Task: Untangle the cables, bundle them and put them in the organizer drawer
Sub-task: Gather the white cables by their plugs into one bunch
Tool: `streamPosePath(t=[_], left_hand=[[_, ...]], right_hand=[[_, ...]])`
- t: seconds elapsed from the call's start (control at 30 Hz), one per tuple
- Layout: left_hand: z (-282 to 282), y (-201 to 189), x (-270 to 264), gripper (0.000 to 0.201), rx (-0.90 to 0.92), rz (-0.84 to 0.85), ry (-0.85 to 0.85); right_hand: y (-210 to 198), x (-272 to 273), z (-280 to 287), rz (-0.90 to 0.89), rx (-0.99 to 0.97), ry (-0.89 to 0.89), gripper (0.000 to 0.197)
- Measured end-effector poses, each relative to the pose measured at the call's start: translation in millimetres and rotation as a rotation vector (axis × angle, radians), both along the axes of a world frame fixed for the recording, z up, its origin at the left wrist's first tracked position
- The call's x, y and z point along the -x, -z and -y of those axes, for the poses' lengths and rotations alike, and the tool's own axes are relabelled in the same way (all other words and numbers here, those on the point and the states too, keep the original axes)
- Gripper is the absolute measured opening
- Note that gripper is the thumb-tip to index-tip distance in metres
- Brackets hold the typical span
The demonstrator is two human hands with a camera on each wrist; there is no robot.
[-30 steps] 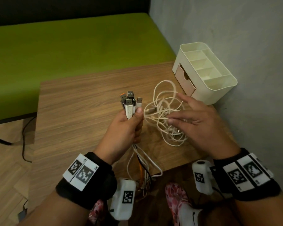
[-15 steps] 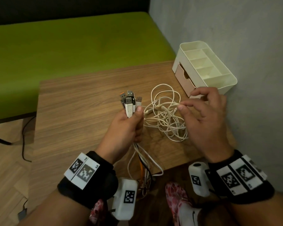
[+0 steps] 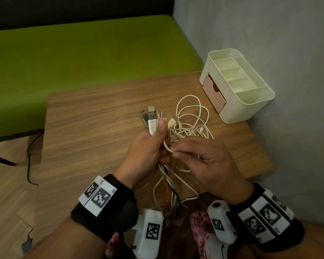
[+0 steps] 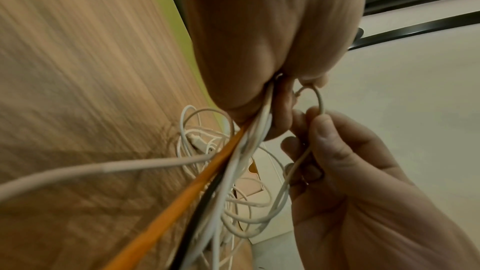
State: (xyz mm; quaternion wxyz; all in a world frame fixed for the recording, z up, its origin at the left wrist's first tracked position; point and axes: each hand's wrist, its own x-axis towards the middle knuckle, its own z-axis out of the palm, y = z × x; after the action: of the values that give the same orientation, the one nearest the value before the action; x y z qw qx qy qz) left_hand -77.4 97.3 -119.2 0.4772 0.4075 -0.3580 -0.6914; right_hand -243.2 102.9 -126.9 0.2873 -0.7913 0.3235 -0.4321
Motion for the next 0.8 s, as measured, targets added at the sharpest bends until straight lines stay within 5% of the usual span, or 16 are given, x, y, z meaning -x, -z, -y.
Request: streamPosePath(t=[0.23,0.43,0.67,0.8], left_hand=[[0,4,-4,0.022,0.085,0.08,0.015],[3,7,-7,0.036,0.142,0.095,-0.078],[4,-9,-12,0.044,0.011,-0.286,-0.137],[1,-10,-13,0.048,0.001,-0.41,-0.03]], right_hand=[[3,1,3,-0.062,-0.003,-0.049,0.009],[3,7,7,-0.174,-0.15,-0.062,0.01],[-1,25,12,-0.482,-0.479,0.094,0.013],[-3,21,14,-0.794,-0.403,0.206,0.011]])
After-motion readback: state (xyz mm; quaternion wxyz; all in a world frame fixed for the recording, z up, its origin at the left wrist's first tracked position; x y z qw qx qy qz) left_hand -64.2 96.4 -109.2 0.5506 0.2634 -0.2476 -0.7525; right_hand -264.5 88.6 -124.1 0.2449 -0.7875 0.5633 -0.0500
